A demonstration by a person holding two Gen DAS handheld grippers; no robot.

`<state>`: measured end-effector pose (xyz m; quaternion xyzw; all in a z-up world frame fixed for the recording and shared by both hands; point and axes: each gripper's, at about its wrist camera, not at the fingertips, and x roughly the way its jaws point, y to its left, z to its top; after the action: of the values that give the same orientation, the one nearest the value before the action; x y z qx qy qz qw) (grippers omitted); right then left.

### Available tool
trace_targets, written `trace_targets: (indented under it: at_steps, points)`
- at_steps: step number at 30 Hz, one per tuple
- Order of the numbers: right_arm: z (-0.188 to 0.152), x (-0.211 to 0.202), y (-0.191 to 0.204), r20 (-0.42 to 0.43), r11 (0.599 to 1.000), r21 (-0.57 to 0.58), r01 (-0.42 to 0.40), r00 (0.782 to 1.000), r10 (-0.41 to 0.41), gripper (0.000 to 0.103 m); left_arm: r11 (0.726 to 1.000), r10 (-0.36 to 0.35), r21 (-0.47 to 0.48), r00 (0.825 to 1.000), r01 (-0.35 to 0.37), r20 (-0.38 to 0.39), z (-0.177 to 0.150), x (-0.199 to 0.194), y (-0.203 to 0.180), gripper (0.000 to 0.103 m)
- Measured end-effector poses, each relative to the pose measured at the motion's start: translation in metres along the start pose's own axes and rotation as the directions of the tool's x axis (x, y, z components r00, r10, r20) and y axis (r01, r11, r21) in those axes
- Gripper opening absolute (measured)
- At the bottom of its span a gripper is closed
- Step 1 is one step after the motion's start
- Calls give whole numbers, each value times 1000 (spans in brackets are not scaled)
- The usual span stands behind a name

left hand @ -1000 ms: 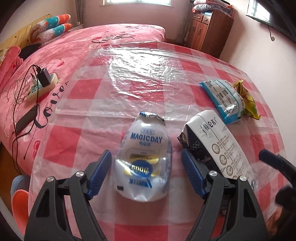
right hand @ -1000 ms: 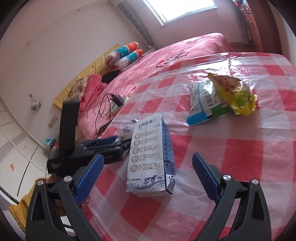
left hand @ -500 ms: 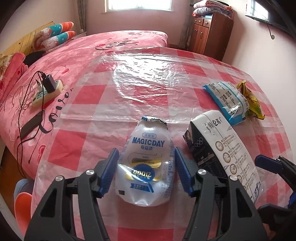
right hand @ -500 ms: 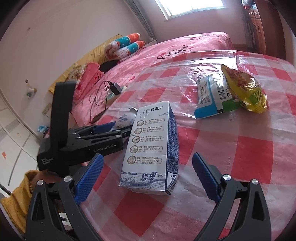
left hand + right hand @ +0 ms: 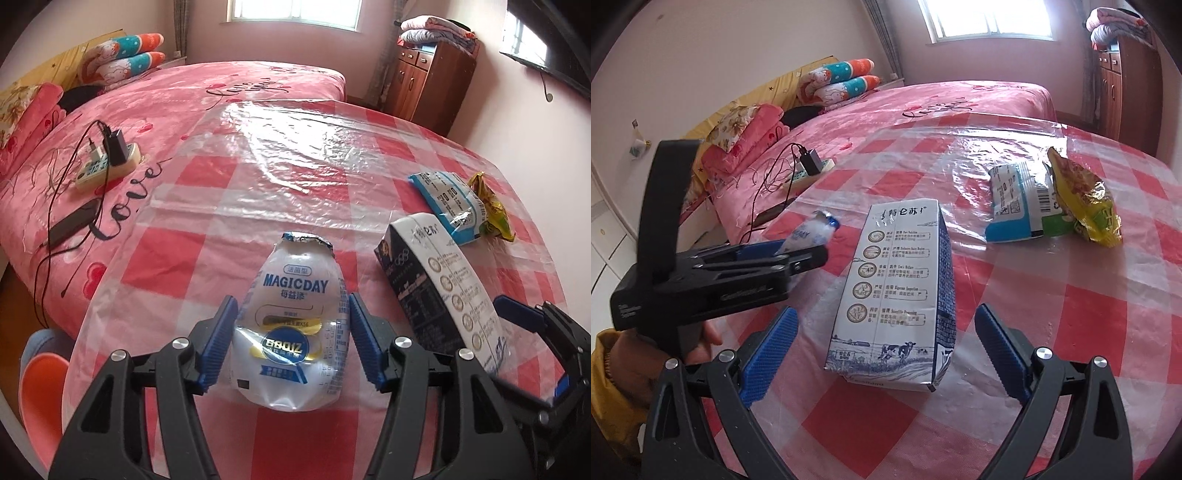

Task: Collect trash
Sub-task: 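Lift the bottle with the left tool while the right tool lifts the milk box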

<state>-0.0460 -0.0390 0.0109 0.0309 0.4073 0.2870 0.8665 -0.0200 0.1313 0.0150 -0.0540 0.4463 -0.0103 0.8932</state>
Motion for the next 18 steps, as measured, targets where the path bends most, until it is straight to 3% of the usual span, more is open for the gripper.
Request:
trace_targets:
  at_steps: [3,14,18]
  points:
    - [0,4,0,-12,1000,0,13,1000,-13,80,1000,-3,-13,1000,3,0,-6,-5,6,62]
    - [1,9,4,-20,999,-14,45,999,-45,80,999,-28,-41,1000,29,12,-23,-26,23,62]
    - [0,12,6,-31,997,-26,66,997,-67,74,998,-35,-43,999,36,14,-29,-31,27,62]
